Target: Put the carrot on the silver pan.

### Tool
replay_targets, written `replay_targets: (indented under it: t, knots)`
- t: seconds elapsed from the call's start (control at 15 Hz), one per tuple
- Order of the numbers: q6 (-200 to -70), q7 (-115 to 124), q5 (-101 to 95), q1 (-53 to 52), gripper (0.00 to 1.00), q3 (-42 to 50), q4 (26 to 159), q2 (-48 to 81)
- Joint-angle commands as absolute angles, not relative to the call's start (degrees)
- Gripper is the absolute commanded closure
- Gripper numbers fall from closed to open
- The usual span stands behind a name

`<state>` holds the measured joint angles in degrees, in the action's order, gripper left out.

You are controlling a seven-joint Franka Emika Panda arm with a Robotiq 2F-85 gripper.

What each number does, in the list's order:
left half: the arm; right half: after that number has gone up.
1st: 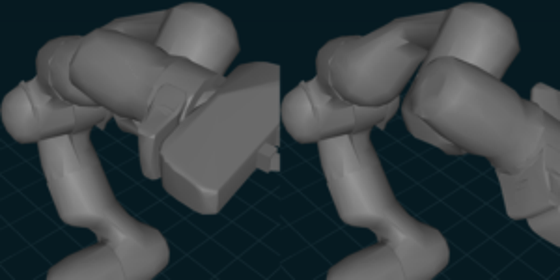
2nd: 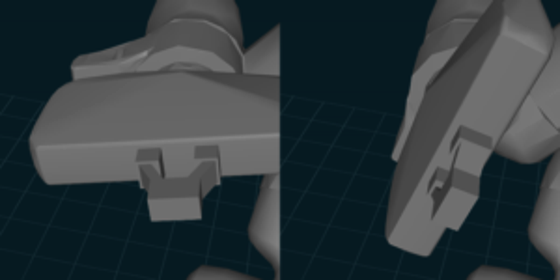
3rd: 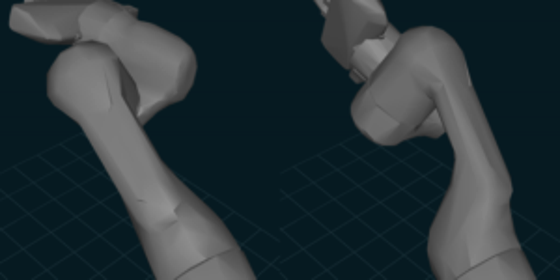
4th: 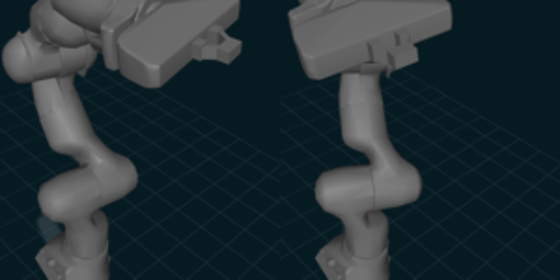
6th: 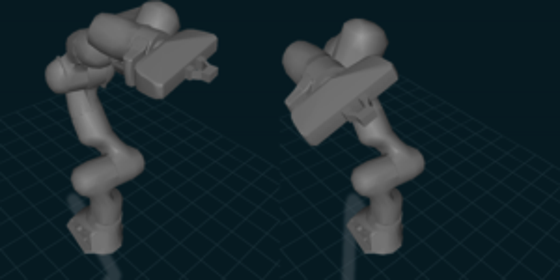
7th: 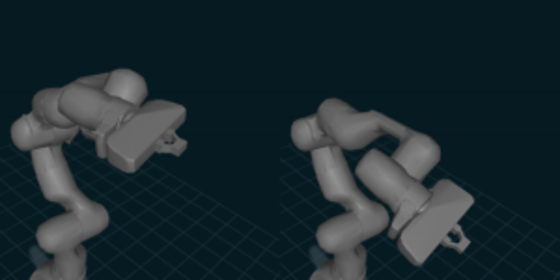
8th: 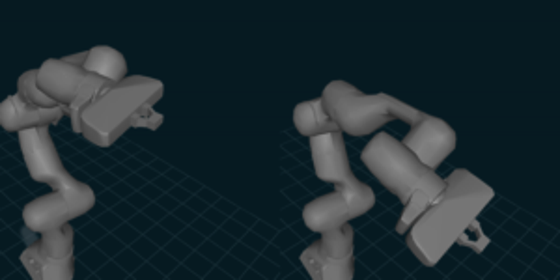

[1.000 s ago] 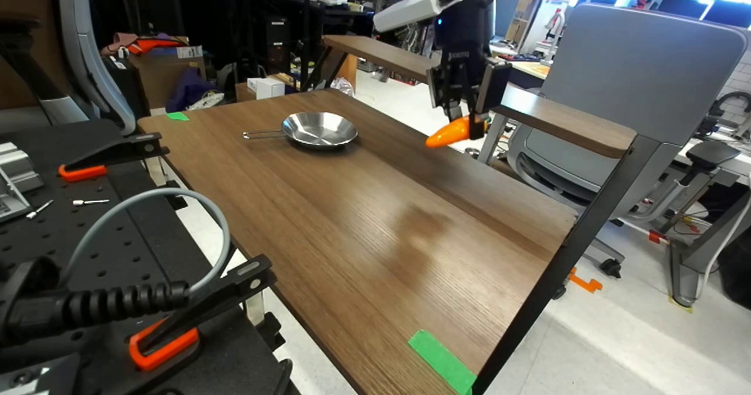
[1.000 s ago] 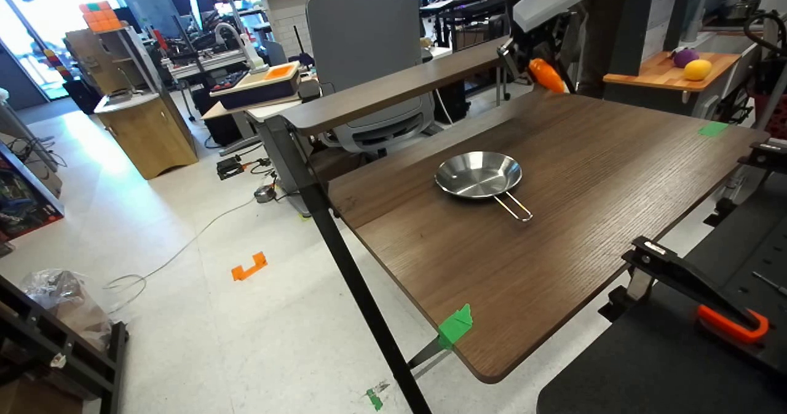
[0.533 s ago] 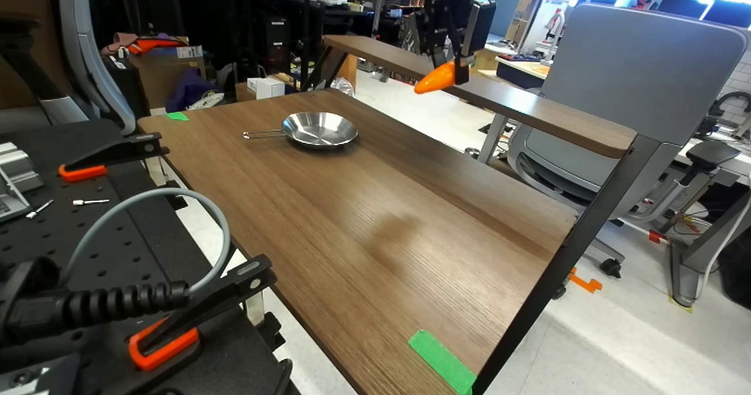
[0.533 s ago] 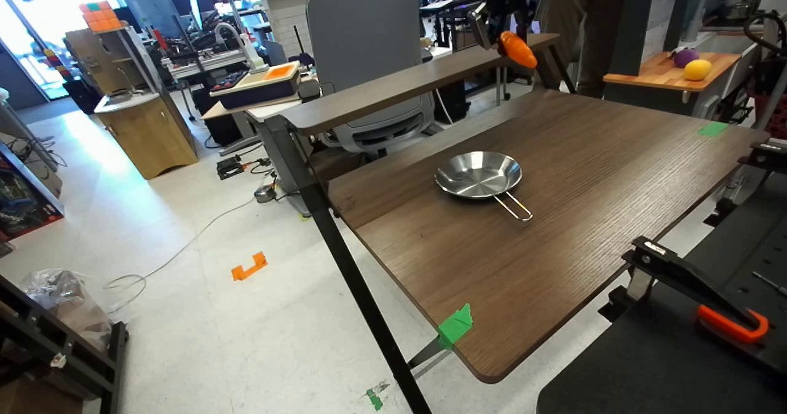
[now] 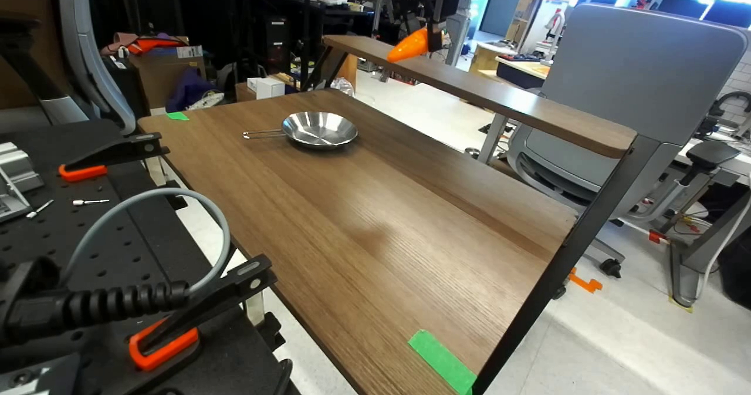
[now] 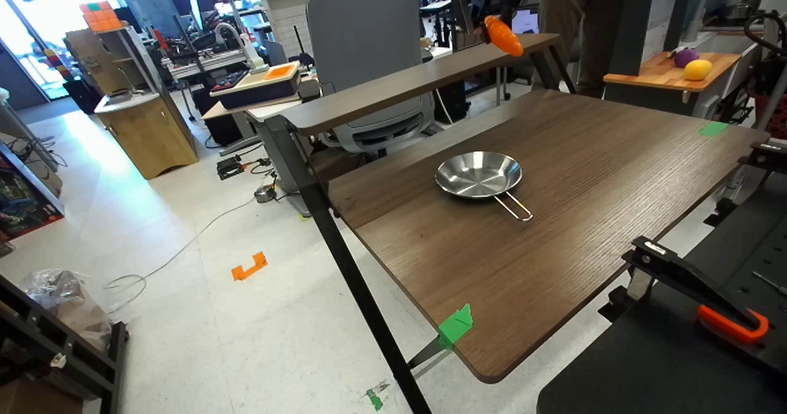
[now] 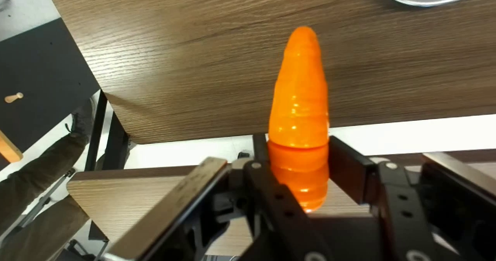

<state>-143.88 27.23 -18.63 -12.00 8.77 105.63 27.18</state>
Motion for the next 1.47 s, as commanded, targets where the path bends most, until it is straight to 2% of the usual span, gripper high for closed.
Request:
replay_targets:
  t: [0.0,0.73,1.4]
  knots:
    - [-145.8,27.2,-19.1,-12.6,0.85,7.8,110.4,23.0]
    - [-145.8,10.8,-5.7,-9.2,0.85,-3.9,116.5,16.0]
    - [-142.2,7.6,-3.0,-5.0,0.85,-3.0,113.7,21.7]
